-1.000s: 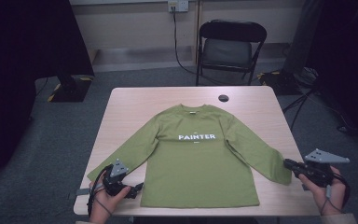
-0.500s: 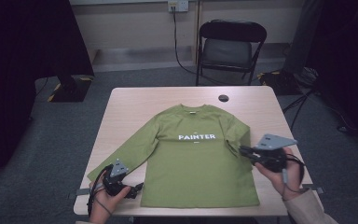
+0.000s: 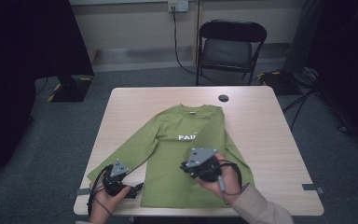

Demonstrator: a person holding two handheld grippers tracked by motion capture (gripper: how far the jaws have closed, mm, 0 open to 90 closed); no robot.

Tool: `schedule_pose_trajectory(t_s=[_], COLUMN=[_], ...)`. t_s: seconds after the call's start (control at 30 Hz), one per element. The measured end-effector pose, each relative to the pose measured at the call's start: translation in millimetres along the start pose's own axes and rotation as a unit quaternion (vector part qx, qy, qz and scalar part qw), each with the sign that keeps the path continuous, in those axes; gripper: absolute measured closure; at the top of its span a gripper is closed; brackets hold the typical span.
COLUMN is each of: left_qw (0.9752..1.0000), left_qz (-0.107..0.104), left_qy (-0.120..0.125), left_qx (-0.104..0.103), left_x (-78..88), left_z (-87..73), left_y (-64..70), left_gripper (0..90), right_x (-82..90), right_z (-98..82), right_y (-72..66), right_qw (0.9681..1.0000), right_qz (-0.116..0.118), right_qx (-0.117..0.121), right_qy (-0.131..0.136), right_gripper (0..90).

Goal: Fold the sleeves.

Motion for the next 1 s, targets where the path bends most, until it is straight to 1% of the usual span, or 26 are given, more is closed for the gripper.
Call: schedule_pose_trajectory(t_s=[0.07, 0.13, 0.2, 0.23, 0.27, 0.33, 0.37, 0.4, 0.43, 0.47, 0.5, 0.53, 0.57, 0.6, 0.63, 0.67, 0.7, 0.73, 0.8, 0.87, 0.93, 1.0], left_qw=[1.0000, 1.0000, 1.0000, 1.0000, 1.0000, 1.0000, 1.0000, 1.0000, 1.0000, 1.0000, 1.0000, 1.0000, 1.0000, 1.0000, 1.0000, 1.0000, 1.0000, 1.0000, 1.0000, 1.0000, 1.0000, 1.0000], left_qz=[0.000, 0.000, 0.000, 0.000, 0.000, 0.000, 0.000, 0.000, 0.000, 0.000, 0.000, 0.000, 0.000, 0.000, 0.000, 0.000, 0.001, 0.000, 0.001, 0.000, 0.000, 0.001], left_qy=[0.000, 0.000, 0.000, 0.000, 0.000, 0.000, 0.000, 0.000, 0.000, 0.000, 0.000, 0.000, 0.000, 0.000, 0.000, 0.000, 0.000, 0.000, 0.000, 0.000, 0.000, 0.000], left_qx=[0.000, -0.001, -0.001, 0.000, 0.000, 0.000, 0.000, 0.000, 0.000, -0.001, 0.000, 0.000, 0.000, 0.000, 0.000, 0.000, -0.001, 0.000, -0.001, 0.000, 0.001, -0.001], left_x=[0.0, 0.0, 0.0, 0.0, 0.0, 0.0, 0.0, 0.0, 0.0, 0.0, -0.1, 0.0, -0.1, -0.1, -0.1, -0.1, 0.0, -0.1, 0.0, -0.1, -0.1, -0.1], left_z=[0.0, 0.0, 0.0, 0.0, 0.0, 0.0, 0.0, 0.0, 0.0, 0.1, 0.0, 0.0, 0.1, 0.1, 0.1, 0.1, 0.1, 0.1, 0.1, 0.1, 0.1, 0.1], left_y=[0.0, -0.1, -0.1, 0.0, 0.0, 0.0, 0.0, 0.0, 0.0, -0.1, 0.0, 0.0, 0.0, 0.0, 0.0, 0.0, -0.1, 0.0, -0.1, 0.0, 0.1, -0.1], left_gripper=[0.0, 0.0, 0.0, 0.0, 0.0, 0.0, 0.0, 0.0, 0.0, 0.0, 0.0, 0.0, 0.0, 0.0, 0.0, 0.0, 0.0, 0.0, 0.0, 0.0, 0.0, 0.0], right_x=[-13.4, -25.3, -35.1, -39.0, -42.8, -48.2, -49.6, -50.7, -50.6, -49.1, -47.0, -45.3, -41.3, -37.2, -34.0, -28.6, -23.5, -18.0, -6.3, 3.9, 16.3, 26.7], right_z=[2.9, 2.8, 0.4, -1.3, -3.0, -7.3, -9.3, -11.4, -14.0, -17.1, -20.4, -23.2, -28.5, -33.6, -37.6, -44.3, -49.7, -55.2, -65.1, -72.9, -83.4, -93.9], right_y=[-9.4, -16.3, -20.4, -21.9, -23.2, -24.9, -25.6, -25.6, -24.9, -23.5, -21.3, -19.2, -14.9, -10.4, -6.4, 0.5, 6.1, 11.6, 21.6, 30.1, 40.7, 49.3], right_qw=[0.9998, 0.9996, 0.9993, 0.9992, 0.9992, 0.9987, 0.9984, 0.9982, 0.9977, 0.9971, 0.9971, 0.9971, 0.9967, 0.9963, 0.9959, 0.9952, 0.9945, 0.9939, 0.9937, 0.9932, 0.9912, 0.9894], right_qz=[0.018, 0.026, 0.036, 0.037, 0.040, 0.049, 0.054, 0.053, 0.053, 0.055, 0.051, 0.047, 0.039, 0.031, 0.027, 0.018, 0.009, 0.006, -0.005, -0.016, -0.033, -0.048], right_qx=[0.004, 0.009, 0.006, 0.006, 0.002, -0.011, -0.017, -0.029, -0.043, -0.052, -0.057, -0.059, -0.071, -0.080, -0.086, -0.097, -0.104, -0.110, -0.111, -0.115, -0.128, -0.137], right_qy=[-0.003, -0.009, -0.011, -0.011, -0.009, -0.005, -0.002, -0.003, -0.004, 0.003, 0.006, 0.004, 0.000, 0.004, 0.005, 0.002, 0.004, 0.009, 0.012, 0.009, 0.006, 0.004], right_gripper=[83.9, 83.7, 83.0, 81.3, 74.9, 65.6, 54.5, 40.4, 33.7, 29.5, 21.5, 14.7, 12.0, 10.1, 7.1, 4.7, 3.0, 2.1, 0.5, 1.1, 0.6, 1.3])
Point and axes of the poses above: each handheld gripper's, and its own axes: x roughly backward along the jaws, z roughly out of its top, y roughly to its right, the point moved 1 cm from there along -x, roughly forward along the jaws, and after that the axes turned 9 degrees about y, right-handed, at the moved point
